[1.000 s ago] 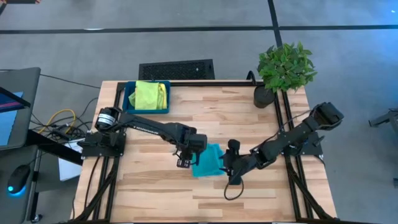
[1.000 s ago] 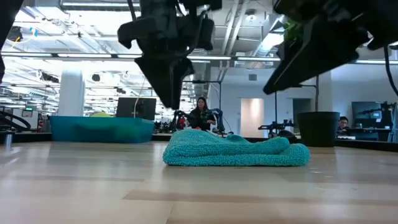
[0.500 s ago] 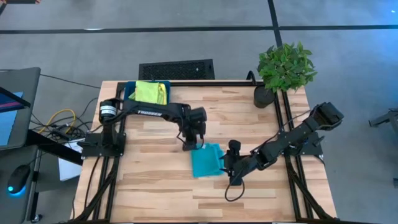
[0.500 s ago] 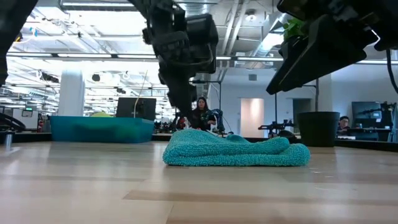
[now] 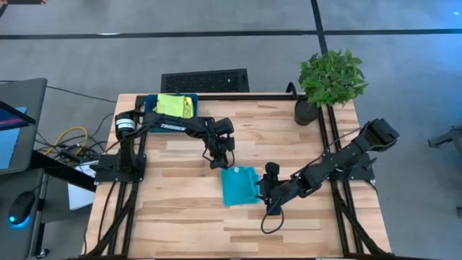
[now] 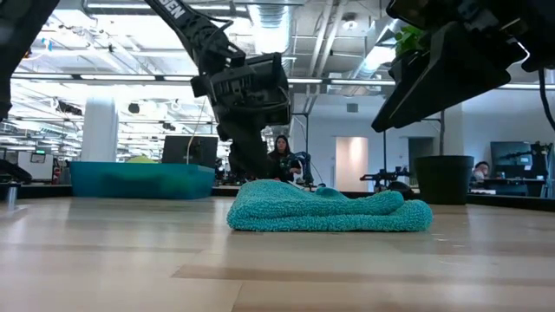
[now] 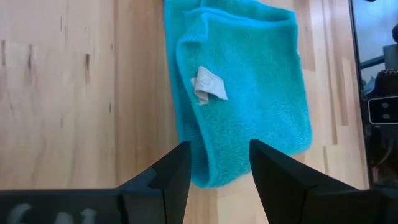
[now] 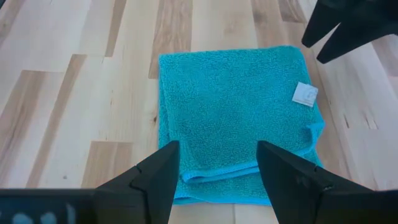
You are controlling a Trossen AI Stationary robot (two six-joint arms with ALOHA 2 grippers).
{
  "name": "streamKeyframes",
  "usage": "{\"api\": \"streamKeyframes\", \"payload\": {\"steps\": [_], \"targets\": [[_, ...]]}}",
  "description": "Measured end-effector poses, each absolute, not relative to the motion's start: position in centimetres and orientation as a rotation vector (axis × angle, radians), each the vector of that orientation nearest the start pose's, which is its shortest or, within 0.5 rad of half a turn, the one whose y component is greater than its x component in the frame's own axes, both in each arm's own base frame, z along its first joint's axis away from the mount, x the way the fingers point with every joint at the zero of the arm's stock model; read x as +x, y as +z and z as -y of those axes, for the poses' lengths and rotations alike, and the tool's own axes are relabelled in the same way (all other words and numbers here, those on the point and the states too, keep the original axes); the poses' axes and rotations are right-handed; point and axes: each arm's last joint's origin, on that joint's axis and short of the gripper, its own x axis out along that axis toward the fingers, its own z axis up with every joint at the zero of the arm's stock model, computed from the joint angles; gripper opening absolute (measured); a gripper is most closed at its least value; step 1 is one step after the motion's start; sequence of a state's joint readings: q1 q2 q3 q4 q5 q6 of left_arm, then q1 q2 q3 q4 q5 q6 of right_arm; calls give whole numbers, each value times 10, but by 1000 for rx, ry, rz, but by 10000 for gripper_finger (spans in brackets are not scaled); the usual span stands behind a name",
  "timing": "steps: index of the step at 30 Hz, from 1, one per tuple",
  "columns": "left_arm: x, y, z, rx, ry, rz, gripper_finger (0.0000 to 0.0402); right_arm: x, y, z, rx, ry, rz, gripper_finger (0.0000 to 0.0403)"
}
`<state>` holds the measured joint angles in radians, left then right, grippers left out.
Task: Fold microfiber towels
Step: Put the blue towel into the blue bin
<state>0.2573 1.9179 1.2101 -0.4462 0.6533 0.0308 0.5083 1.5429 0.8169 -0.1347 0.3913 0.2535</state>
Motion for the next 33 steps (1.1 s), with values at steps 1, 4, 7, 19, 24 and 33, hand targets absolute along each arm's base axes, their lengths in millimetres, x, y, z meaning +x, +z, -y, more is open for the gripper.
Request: {"api": "streamKeyframes", "payload": {"steps": [1,4,7,19,24,33], "targets": [[363,153,-77,-484,-365,-1032,155,265,178,-135,-134,11,-779,240],[362,147,-77,-479,-364,-1012,155,265,178,-135,-133,11,-779,240],[360,143,-77,-486,-357,-1006,155,265,178,-135,-133,11,-779,240],[356,142,-77,-308,-295,-1016,155,265,178,-135,-129,7,-784,240],[351,170,-66,-157,-270,-982,155,264,177,-135,-132,6,-791,240],[329,157,-60,-502,-146,-1136,155,264,178,-135,-129,5,-790,240]]}}
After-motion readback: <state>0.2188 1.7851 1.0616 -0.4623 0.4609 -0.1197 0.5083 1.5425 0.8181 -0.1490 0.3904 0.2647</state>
